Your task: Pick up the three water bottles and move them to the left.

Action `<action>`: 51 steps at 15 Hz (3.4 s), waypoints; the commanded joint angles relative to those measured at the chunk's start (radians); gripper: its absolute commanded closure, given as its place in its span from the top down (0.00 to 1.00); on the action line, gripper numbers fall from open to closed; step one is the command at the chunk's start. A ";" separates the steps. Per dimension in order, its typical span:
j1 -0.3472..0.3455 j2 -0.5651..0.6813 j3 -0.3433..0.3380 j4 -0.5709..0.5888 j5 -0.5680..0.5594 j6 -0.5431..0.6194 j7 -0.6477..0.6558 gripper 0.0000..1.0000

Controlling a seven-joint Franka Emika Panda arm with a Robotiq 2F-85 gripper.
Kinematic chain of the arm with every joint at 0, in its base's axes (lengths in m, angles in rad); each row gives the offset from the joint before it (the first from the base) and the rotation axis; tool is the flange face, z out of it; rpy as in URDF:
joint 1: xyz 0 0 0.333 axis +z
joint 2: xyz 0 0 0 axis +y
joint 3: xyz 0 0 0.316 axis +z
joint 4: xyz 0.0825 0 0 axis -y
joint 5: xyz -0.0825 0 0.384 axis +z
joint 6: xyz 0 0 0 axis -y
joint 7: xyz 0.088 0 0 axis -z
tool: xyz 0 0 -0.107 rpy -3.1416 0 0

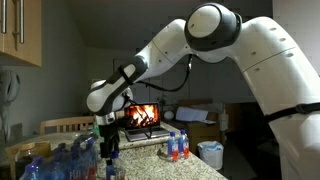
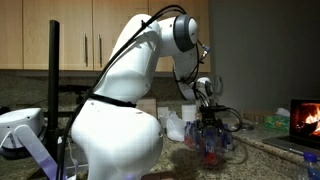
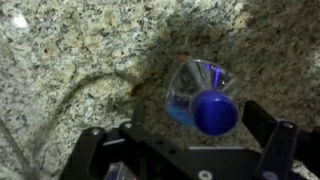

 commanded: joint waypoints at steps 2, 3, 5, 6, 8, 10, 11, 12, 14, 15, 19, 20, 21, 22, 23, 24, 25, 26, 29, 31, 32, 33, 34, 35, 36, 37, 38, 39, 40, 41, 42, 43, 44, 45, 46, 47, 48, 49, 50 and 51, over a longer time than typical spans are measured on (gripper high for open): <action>-0.039 -0.203 0.016 -0.178 0.062 0.207 -0.004 1.00; -0.042 -0.234 0.012 -0.204 0.080 0.244 0.003 1.00; -0.059 -0.297 -0.003 -0.256 0.140 0.293 0.024 1.00; -0.073 -0.319 -0.018 -0.266 0.180 0.284 0.030 1.00; -0.102 -0.361 -0.057 -0.286 0.233 0.270 0.039 1.00; -0.138 -0.400 -0.107 -0.309 0.264 0.267 0.038 1.00; -0.154 -0.411 -0.131 -0.319 0.279 0.268 0.042 1.00; -0.181 -0.415 -0.165 -0.318 0.286 0.255 0.037 1.00; -0.225 -0.412 -0.223 -0.310 0.289 0.242 0.046 1.00; -0.243 -0.409 -0.245 -0.298 0.285 0.230 0.064 1.00; -0.310 -0.349 -0.323 -0.270 0.326 0.238 0.047 1.00; -0.318 -0.325 -0.329 -0.256 0.321 0.238 0.046 1.00; -0.324 -0.308 -0.334 -0.250 0.322 0.239 0.050 1.00; -0.328 -0.277 -0.335 -0.224 0.327 0.220 0.058 1.00; -0.330 -0.261 -0.334 -0.211 0.327 0.208 0.063 1.00; -0.334 -0.226 -0.333 -0.191 0.331 0.208 0.094 1.00; -0.334 -0.204 -0.332 -0.173 0.327 0.196 0.127 1.00; -0.336 -0.176 -0.332 -0.152 0.325 0.192 0.164 1.00; -0.344 -0.125 -0.326 -0.106 0.347 0.155 0.239 1.00; -0.344 -0.107 -0.332 -0.081 0.341 0.114 0.308 1.00; -0.342 -0.106 -0.335 -0.072 0.334 0.084 0.347 1.00; -0.342 -0.101 -0.337 -0.065 0.333 0.065 0.380 1.00; -0.341 -0.101 -0.338 -0.062 0.333 0.049 0.408 1.00; -0.343 -0.099 -0.338 -0.055 0.336 0.036 0.428 1.00; -0.344 -0.095 -0.338 -0.050 0.339 0.021 0.446 1.00; -0.346 -0.092 -0.338 -0.045 0.340 0.010 0.460 1.00; -0.347 -0.091 -0.338 -0.045 0.339 0.011 0.469 1.00; -0.348 -0.089 -0.338 -0.044 0.337 0.014 0.471 1.00; -0.349 -0.085 -0.339 -0.043 0.335 0.026 0.472 1.00; -0.350 -0.081 -0.339 -0.039 0.331 0.026 0.470 1.00; -0.349 -0.072 -0.341 -0.033 0.325 0.034 0.472 1.00; -0.348 -0.065 -0.340 -0.029 0.322 0.038 0.467 1.00; -0.350 -0.056 -0.339 -0.021 0.324 0.035 0.461 1.00; -0.350 -0.050 -0.339 -0.015 0.323 0.033 0.461 1.00; -0.351 -0.041 -0.338 -0.006 0.324 0.029 0.458 1.00; -0.350 -0.034 -0.338 0.002 0.322 0.027 0.459 1.00; -0.351 -0.027 -0.338 0.008 0.320 0.025 0.458 0.95; -0.351 -0.021 -0.338 0.015 0.319 0.024 0.458 0.81; -0.351 -0.015 -0.337 0.022 0.319 0.018 0.459 0.70; -0.352 -0.010 -0.337 0.028 0.320 0.015 0.459 0.68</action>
